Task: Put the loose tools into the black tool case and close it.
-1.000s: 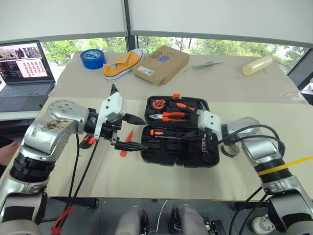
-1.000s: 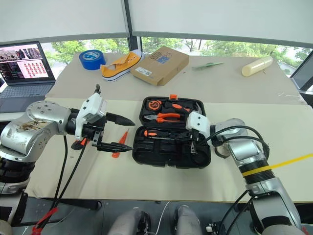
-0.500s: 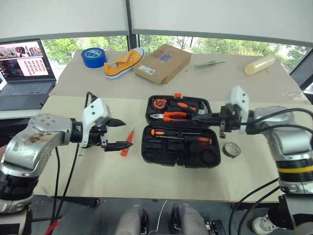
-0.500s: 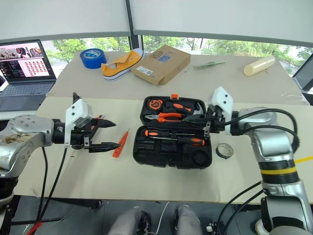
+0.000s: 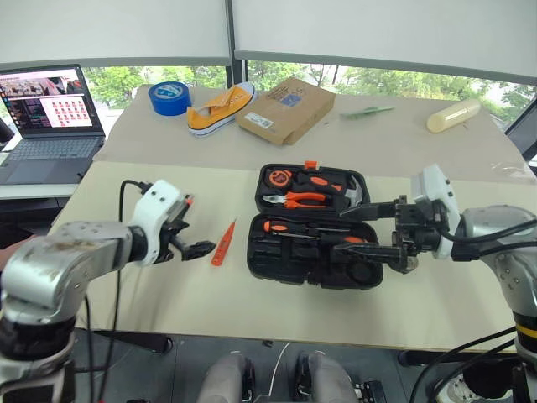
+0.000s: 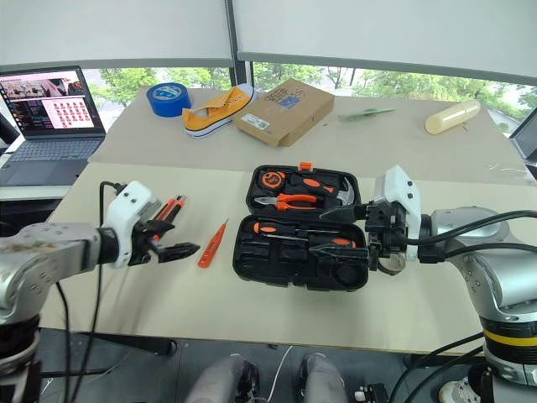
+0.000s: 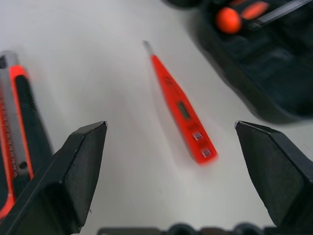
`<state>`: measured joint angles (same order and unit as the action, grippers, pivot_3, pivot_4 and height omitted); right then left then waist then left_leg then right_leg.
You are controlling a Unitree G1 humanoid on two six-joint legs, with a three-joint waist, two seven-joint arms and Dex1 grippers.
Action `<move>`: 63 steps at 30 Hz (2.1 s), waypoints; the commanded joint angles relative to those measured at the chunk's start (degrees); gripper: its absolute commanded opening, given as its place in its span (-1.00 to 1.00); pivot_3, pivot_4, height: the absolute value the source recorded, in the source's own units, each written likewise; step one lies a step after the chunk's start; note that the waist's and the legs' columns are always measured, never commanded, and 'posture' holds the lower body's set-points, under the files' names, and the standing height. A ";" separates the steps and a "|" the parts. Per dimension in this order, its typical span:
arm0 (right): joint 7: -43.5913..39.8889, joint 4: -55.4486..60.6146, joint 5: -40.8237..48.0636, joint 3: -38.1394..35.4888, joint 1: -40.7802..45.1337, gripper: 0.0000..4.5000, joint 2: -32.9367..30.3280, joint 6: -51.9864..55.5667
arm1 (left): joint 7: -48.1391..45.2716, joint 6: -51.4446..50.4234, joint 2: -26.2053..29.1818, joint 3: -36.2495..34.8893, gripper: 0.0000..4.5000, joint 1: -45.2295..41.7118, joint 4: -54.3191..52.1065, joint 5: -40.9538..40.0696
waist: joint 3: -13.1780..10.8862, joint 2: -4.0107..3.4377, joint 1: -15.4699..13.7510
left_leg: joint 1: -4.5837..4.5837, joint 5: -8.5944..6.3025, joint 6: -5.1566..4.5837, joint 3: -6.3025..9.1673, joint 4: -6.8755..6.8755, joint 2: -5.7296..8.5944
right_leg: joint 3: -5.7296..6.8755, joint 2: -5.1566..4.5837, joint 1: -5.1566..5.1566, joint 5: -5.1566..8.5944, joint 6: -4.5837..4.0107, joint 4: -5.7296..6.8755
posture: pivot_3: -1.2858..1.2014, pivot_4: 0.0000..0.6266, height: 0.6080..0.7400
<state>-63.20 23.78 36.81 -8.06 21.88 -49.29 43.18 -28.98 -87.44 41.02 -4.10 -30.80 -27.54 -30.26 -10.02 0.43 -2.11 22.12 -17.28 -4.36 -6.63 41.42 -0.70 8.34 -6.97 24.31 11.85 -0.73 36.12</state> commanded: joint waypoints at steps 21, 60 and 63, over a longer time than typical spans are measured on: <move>7.10 5.17 3.48 -1.84 -1.29 1.00 0.64 -0.67 | 7.97 -0.14 -7.08 11.93 -0.44 -3.80 11.45 6.12 | -0.01 0.05 0.03 | -0.26 0.05 0.09 -0.03 -0.22 -0.01 | -0.13 -0.10 -0.06 -0.02 -0.05 -0.02 | 0.03 -0.52 0.87; 11.33 7.95 5.19 -8.62 -14.76 1.00 -3.19 -0.28 | -49.47 51.74 -16.95 42.96 -0.81 -32.94 46.72 32.82 | -0.06 0.13 -0.10 | 0.38 -0.07 -0.17 0.05 0.27 -0.06 | 0.01 0.28 0.21 0.08 0.13 -0.07 | 0.03 -0.52 0.87; 12.09 7.55 5.55 -8.61 -14.34 1.00 -2.77 -0.23 | -48.78 52.85 -17.20 42.46 -0.81 -32.81 47.37 33.79 | -0.06 0.13 -0.12 | 0.38 -0.07 -0.17 0.05 0.27 -0.07 | 0.01 0.28 0.21 0.02 0.02 -0.07 | 0.03 -0.52 0.87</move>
<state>-51.76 30.84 41.45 -14.57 6.54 -52.19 43.51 -78.22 -35.09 24.01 39.19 -63.13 19.54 2.29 -10.08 0.56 -2.23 22.50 -17.35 -4.53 -6.58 41.70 -0.77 8.34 -6.69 24.51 11.87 -0.71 36.06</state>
